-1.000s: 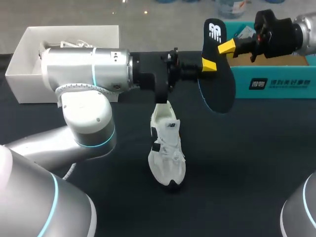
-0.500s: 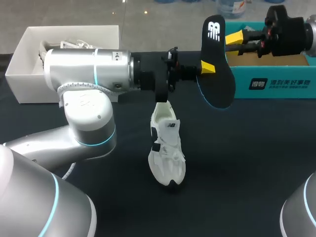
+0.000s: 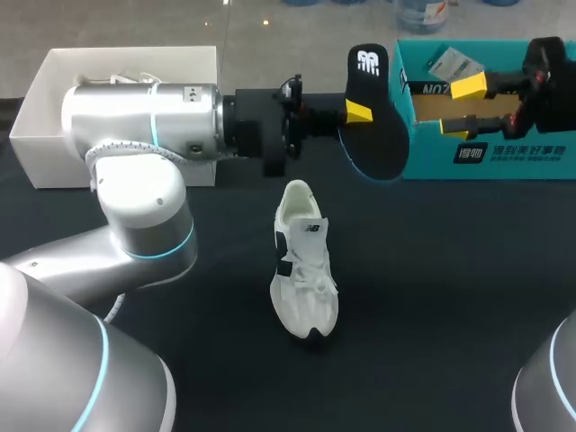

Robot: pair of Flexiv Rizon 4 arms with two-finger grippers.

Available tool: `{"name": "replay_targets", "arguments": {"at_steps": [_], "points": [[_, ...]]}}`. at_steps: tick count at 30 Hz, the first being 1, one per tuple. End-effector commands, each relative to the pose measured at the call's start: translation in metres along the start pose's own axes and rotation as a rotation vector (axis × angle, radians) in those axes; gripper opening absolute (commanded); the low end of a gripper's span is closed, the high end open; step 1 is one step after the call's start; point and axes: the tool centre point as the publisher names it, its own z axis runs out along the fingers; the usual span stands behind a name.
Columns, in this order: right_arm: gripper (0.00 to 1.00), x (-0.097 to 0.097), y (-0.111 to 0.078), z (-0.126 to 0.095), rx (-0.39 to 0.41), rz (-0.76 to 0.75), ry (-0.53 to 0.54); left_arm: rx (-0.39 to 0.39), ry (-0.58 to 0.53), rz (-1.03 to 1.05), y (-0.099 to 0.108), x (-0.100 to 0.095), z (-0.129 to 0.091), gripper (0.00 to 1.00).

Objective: Take the shoe out of the shoebox, open the shoe tongue, remove and reinsert the insole, then place the shoe into the shoebox

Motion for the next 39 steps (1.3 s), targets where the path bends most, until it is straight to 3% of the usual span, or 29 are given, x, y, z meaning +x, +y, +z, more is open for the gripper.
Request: {"name": "replay_targets", "arguments": {"at_steps": [1, 5, 21, 26, 30, 39], "points": [[1.00, 0.009, -0.016, -0.013, -0.026, -0.005, -0.022, 0.001, -0.002, -0.006, -0.001, 0.000, -0.008, 0.00], [1.00, 0.008, -0.015, -0.017, -0.054, 0.003, -0.084, 0.003, -0.002, -0.008, -0.002, 0.000, -0.010, 0.00], [1.00, 0.008, -0.015, -0.017, -0.054, 0.003, -0.084, 0.037, -0.021, -0.099, -0.008, -0.003, -0.028, 0.00], [1.00, -0.011, -0.027, -0.014, -0.069, 0.134, -0.001, 0.030, -0.005, -0.073, -0.008, -0.004, -0.027, 0.00], [1.00, -0.019, -0.036, -0.012, -0.035, 0.193, -0.001, 0.037, -0.006, -0.061, -0.008, -0.005, -0.024, 0.00], [1.00, -0.024, -0.039, -0.015, -0.044, 0.220, -0.002, 0.045, 0.011, -0.070, -0.010, -0.005, -0.021, 0.00]]}}
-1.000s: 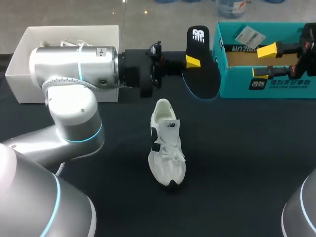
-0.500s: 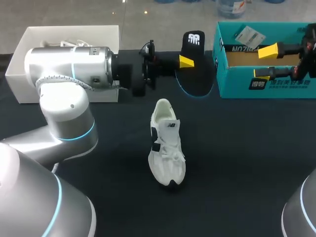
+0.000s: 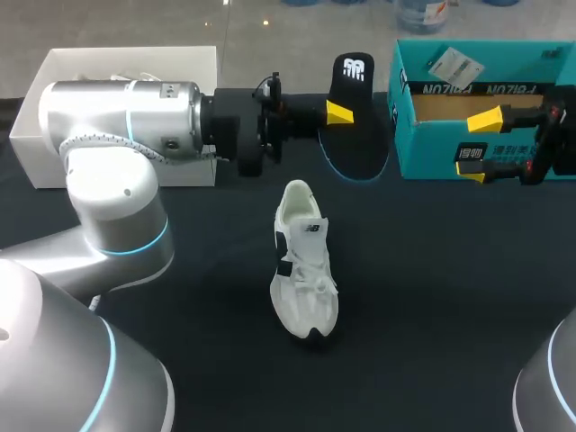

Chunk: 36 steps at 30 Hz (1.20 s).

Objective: Take the shoe out of the shoebox, open the shoe tongue, remove and reinsert the insole, then place the shoe into the shoebox

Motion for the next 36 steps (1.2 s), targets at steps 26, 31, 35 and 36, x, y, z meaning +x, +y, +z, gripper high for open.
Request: {"name": "replay_targets", "arguments": {"at_steps": [26, 31, 35, 36], "points": [[1.00, 0.001, 0.000, 0.001, -0.001, 0.001, -0.002, -0.098, -0.071, -1.527, -0.016, -0.039, -0.011, 0.00], [1.00, 0.001, 0.000, 0.001, -0.001, 0.001, -0.002, -0.077, -0.092, -1.807, -0.013, -0.024, -0.015, 0.00], [1.00, 0.001, 0.000, 0.001, -0.001, 0.001, -0.002, -0.029, -0.065, -1.765, -0.014, -0.019, -0.014, 0.00], [1.00, 0.001, 0.000, 0.001, -0.001, 0.001, -0.002, -0.029, -0.065, -1.765, -0.014, -0.019, -0.014, 0.00]]}}
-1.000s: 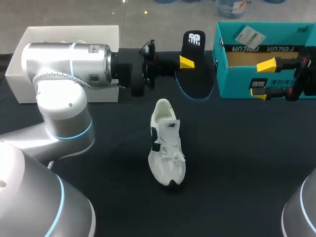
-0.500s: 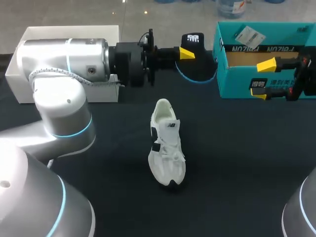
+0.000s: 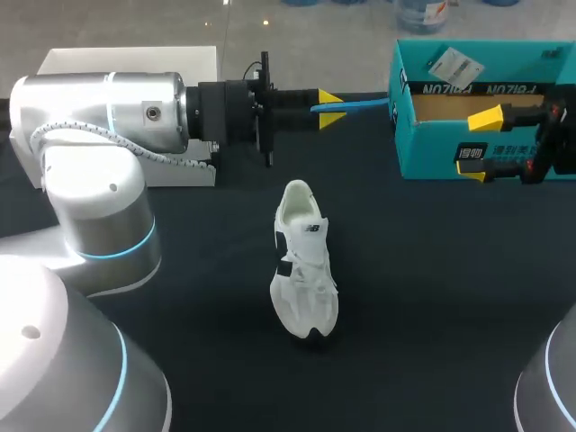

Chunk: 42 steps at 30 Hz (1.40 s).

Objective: Take the shoe out of the shoebox, open the shoe tongue, remove and reinsert the insole, then place the shoe into the shoebox

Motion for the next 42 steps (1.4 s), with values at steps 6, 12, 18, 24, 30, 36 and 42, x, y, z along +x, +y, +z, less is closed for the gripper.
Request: {"name": "replay_targets", "arguments": {"at_steps": [6, 12, 18, 24, 30, 36, 42], "points": [[1.00, 0.000, 0.000, 0.001, -0.001, 0.000, -0.001, 0.033, 0.004, -1.008, 0.000, 0.001, 0.000, 0.00], [1.00, 0.000, 0.000, 0.001, -0.001, 0.000, -0.001, 0.033, 0.004, -1.008, 0.000, 0.001, 0.000, 0.00], [1.00, 0.000, 0.000, 0.001, -0.001, 0.000, -0.001, 0.010, 0.140, -1.758, 0.012, -0.002, 0.009, 0.00], [1.00, 0.000, 0.000, 0.001, -0.001, 0.000, -0.001, 0.159, 0.259, -2.297, 0.026, -0.006, 0.016, 0.00], [1.00, 0.000, 0.000, 0.001, -0.001, 0.000, -0.001, 0.247, 0.303, -2.527, 0.035, -0.006, 0.019, 0.00], [1.00, 0.000, 0.000, 0.001, -0.001, 0.000, -0.001, 0.248, 0.304, -2.531, 0.035, -0.006, 0.019, 0.00], [1.00, 0.000, 0.000, 0.001, -0.001, 0.000, -0.001, 0.248, 0.304, -2.531, 0.035, -0.006, 0.019, 0.00]]}}
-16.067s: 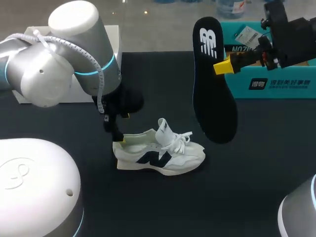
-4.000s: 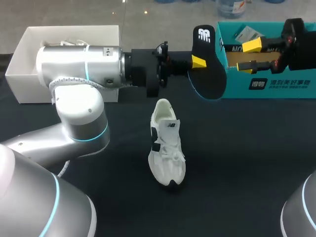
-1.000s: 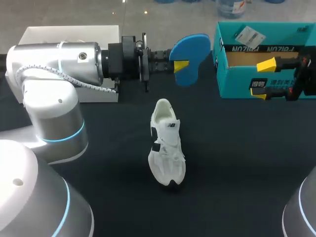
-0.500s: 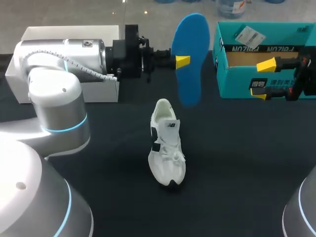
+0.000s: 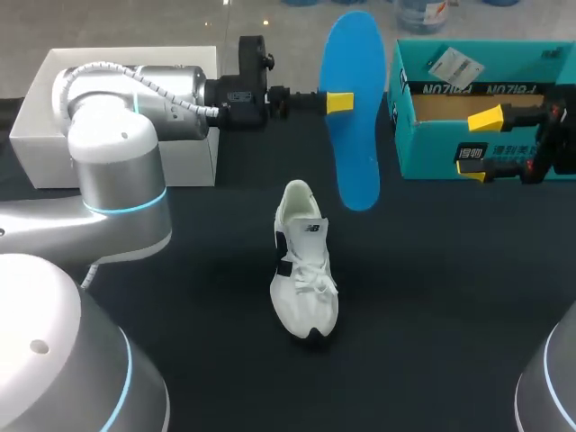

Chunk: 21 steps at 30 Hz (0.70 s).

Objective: Take the shoe out of the shoebox, open the shoe tongue, remove and reinsert the insole, then place the shoe into the shoebox

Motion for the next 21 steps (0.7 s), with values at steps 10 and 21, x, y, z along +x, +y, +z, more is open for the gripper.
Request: {"name": "replay_targets", "arguments": {"at_steps": [10, 21], "points": [[1.00, 0.000, 0.000, 0.001, -0.002, 0.001, -0.002, 0.073, 0.195, -1.151, -0.001, -0.003, 0.000, 0.00], [1.00, 0.000, 0.000, 0.001, -0.002, 0.001, -0.002, 0.021, 0.209, -1.117, 0.013, -0.006, 0.003, 0.00]]}}
